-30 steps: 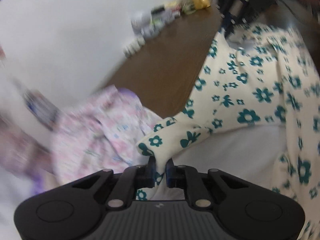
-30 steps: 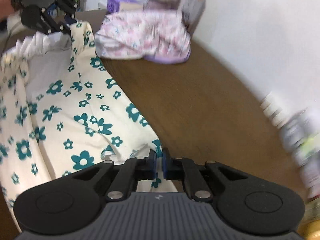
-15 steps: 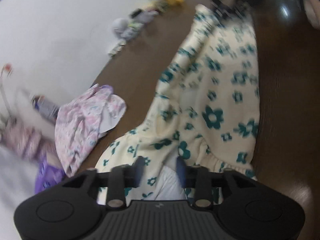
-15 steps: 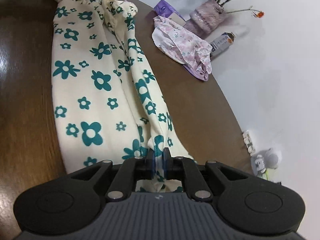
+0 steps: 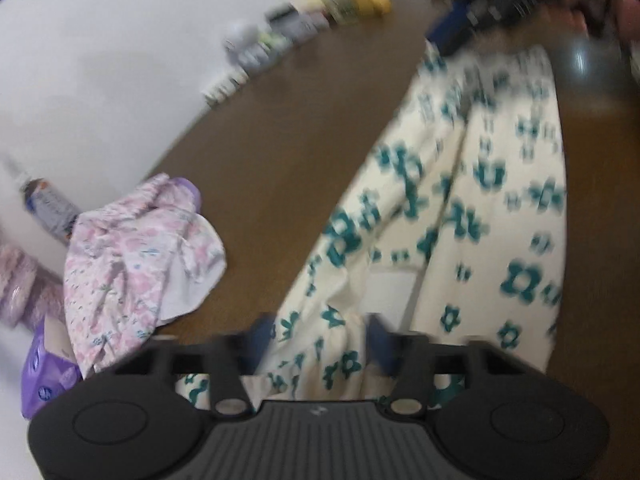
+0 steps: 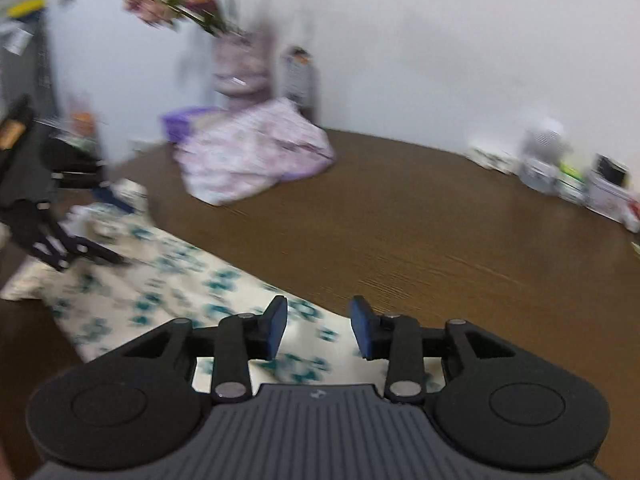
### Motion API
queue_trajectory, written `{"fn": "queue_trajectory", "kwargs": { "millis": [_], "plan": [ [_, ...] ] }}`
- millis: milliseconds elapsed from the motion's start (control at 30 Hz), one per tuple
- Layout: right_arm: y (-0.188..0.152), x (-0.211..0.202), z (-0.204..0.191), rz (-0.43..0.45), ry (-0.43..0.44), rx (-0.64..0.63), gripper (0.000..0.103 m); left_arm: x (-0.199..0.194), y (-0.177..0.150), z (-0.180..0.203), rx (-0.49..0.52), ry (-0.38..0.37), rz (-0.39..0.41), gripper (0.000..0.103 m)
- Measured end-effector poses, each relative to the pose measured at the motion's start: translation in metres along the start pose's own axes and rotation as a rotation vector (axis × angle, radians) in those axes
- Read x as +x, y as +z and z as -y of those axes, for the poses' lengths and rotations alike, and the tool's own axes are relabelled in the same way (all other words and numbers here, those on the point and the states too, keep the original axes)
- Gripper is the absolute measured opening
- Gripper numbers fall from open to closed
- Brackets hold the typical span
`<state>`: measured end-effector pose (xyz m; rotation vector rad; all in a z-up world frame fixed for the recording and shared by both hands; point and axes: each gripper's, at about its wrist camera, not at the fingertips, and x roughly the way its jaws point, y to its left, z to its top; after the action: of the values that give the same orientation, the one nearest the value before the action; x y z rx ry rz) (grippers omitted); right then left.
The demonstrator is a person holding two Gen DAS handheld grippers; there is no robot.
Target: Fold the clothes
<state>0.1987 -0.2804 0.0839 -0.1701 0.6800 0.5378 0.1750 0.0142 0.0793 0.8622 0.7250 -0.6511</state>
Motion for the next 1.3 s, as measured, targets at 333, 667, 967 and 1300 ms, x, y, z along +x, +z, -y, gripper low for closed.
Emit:
{"fn": "queue_trajectory", "kwargs": {
  "millis": [333, 667, 967, 1300],
  "plan": [
    [-0.044, 0.02, 0.019, -0.057, -0.125, 0.12, 0.035, -0.027, -0.014, 0.085, 0.505, 0.15, -0.009, 0.014],
    [-0.043, -0.017, 0.044, 0.051, -0.199, 0.298, 0.038, -0.066, -0.014, 0.028, 0.077, 0.087, 0.182, 0.059],
    [-0.042, 0.013, 0.076, 0.001, -0.171, 0.485, 0.018, -0.03, -0.001, 0.013, -0.258, -0.036, 0.155, 0.033],
    [-0.041, -0.014, 0.029, 0.125, -0.189, 0.275, 0.022, -0.008, -0.029, 0.015, -0.385, -0.022, 0.165, 0.044]
  ]
}}
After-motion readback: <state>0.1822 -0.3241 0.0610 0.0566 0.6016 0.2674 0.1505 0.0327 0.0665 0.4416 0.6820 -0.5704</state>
